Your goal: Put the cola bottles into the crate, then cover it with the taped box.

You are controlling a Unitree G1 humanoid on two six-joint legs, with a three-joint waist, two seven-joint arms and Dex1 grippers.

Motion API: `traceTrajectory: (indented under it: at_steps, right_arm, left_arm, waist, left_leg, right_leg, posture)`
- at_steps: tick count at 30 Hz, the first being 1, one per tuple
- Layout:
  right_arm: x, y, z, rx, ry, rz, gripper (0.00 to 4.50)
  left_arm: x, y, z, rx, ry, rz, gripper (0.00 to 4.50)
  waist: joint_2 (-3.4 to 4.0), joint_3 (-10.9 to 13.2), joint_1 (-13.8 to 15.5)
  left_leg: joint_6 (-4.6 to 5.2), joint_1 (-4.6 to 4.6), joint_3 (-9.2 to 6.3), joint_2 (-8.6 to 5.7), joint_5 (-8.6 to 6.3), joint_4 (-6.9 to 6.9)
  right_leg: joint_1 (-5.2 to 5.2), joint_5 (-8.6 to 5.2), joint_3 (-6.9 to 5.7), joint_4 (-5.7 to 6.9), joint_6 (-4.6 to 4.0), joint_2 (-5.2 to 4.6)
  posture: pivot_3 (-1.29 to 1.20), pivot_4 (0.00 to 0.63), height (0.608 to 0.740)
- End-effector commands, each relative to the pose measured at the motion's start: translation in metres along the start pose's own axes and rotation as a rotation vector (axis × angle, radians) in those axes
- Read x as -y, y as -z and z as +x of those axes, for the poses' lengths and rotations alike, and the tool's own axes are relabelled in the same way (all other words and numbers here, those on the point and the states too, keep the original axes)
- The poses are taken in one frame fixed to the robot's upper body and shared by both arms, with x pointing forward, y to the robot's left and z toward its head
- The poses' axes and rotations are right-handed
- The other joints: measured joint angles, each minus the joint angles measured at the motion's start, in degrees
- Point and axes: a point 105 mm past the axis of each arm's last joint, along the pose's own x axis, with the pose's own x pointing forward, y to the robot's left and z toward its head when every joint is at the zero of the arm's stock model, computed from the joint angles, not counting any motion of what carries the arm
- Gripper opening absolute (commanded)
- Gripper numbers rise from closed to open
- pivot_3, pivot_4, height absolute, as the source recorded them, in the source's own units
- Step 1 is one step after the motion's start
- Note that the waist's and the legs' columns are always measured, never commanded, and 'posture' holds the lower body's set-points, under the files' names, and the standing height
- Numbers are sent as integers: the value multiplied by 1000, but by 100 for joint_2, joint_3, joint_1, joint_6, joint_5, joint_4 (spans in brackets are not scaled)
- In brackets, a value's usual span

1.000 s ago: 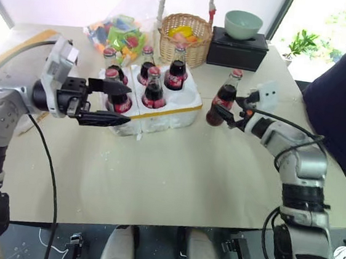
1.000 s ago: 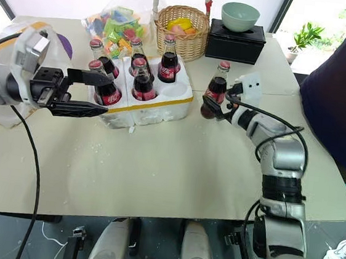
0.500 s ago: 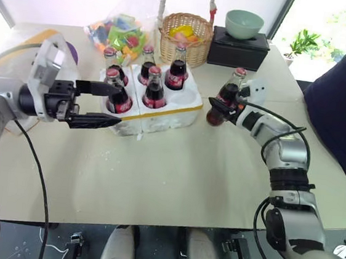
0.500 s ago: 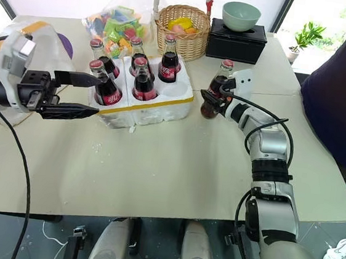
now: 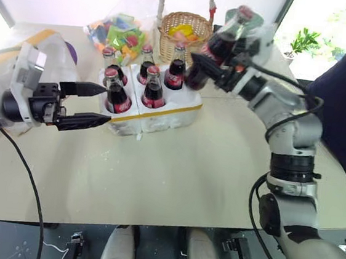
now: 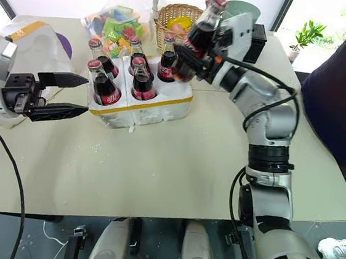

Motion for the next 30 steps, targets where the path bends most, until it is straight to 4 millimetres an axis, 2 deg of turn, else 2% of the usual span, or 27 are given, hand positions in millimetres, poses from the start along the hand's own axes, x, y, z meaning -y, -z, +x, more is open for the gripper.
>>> traceTrajectory:
  at_steps: [1,3,6,10,12,14,17,20,21,23,25,27,30]
  right_arm:
    - [-13,-9,11,47,-51,-68,2827]
    - [-11,1,18,18,-40,-66,2827]
    - [2,33,27,-119,35,-133,2827]
    - [13,63,29,-256,66,-203,2827]
    - [16,69,29,-282,71,-176,3884]
    - [14,69,27,-286,49,-171,4460]
    - [8,55,19,-243,5,-119,4460]
    - [1,24,-2,-179,-53,-85,4460]
    - [0,9,-14,-156,-65,-86,4460]
    - [-4,-8,-29,-138,-77,-86,4460]
    - [-4,-31,-51,-116,-80,-75,4460]
    - [-5,-43,-69,-123,-84,-72,4460]
    - [-8,-50,-89,-166,-92,-103,4460]
  left_arm:
    - [4,-11,-4,16,-9,44,4500]
    - [4,-11,-5,17,-13,44,4500]
    - [5,-12,-6,19,-21,44,4500]
    - [6,-12,-7,19,-33,43,4500]
    - [5,-12,-10,14,-44,45,4500]
    - [3,-13,-13,4,-64,49,4500]
    - [-1,-12,-29,-39,-120,56,4500]
    - [-9,-11,-62,-121,-228,62,4500]
    - [-15,-13,-79,-162,-291,67,4500]
    - [-22,-16,-100,-211,-363,77,4500]
    - [-30,-21,-134,-283,-461,84,4500]
    - [-36,-24,-164,-359,-542,87,4500]
    - [-43,-24,-199,-472,-635,84,4500]
  waist:
    - [0,0,-5]
    - [-1,0,-10]
    - [-4,-2,-23]
    - [-5,-3,-28]
    - [-8,-5,-37]
    - [-10,-7,-37]
    - [-10,-6,-35]
    - [-8,-5,-18]
    - [-7,-4,-2]
    - [-6,-3,9]
    - [-6,-3,3]
    - [-6,-3,1]
    - [-8,-5,-4]
  left_leg:
    - [0,0,0,0,0,0]
    - [0,-1,0,0,0,-1]
    - [0,1,0,0,0,-1]
    - [0,1,0,0,0,0]
    - [0,13,0,0,0,0]
    - [0,18,-2,0,0,2]
    - [0,23,-2,0,0,2]
    - [-1,15,-2,1,0,-4]
    - [-1,6,-2,2,0,-5]
    - [-1,-7,0,1,0,-7]
    - [-1,-5,3,1,-1,-8]
    - [-2,-4,6,2,-1,-12]
    - [-3,0,16,2,-2,-15]
  right_leg:
    - [0,0,0,0,0,0]
    - [-1,0,0,-1,0,0]
    - [1,0,0,-1,0,0]
    - [1,0,0,-1,-1,0]
    - [12,0,0,-1,-1,0]
    - [19,0,0,-1,-1,0]
    - [25,0,0,-1,-1,0]
    - [17,-1,-2,-3,-1,0]
    - [6,-1,-3,-3,-1,-1]
    - [-10,-1,-4,-3,-2,-4]
    - [-11,-2,-5,-4,-3,-5]
    - [-14,-12,-6,-8,-21,-6]
    - [-17,-16,-6,-10,-27,-11]
  posture:
    - [0,150,740]
    - [0,150,740]
    - [0,150,740]
    - [0,150,740]
    - [0,150,740]
    - [0,150,740]
    - [0,150,740]
    - [0,150,740]
    - [0,150,740]
    - [0,150,740]
    - [0,150,740]
    - [0,150,740]
    - [0,150,740]
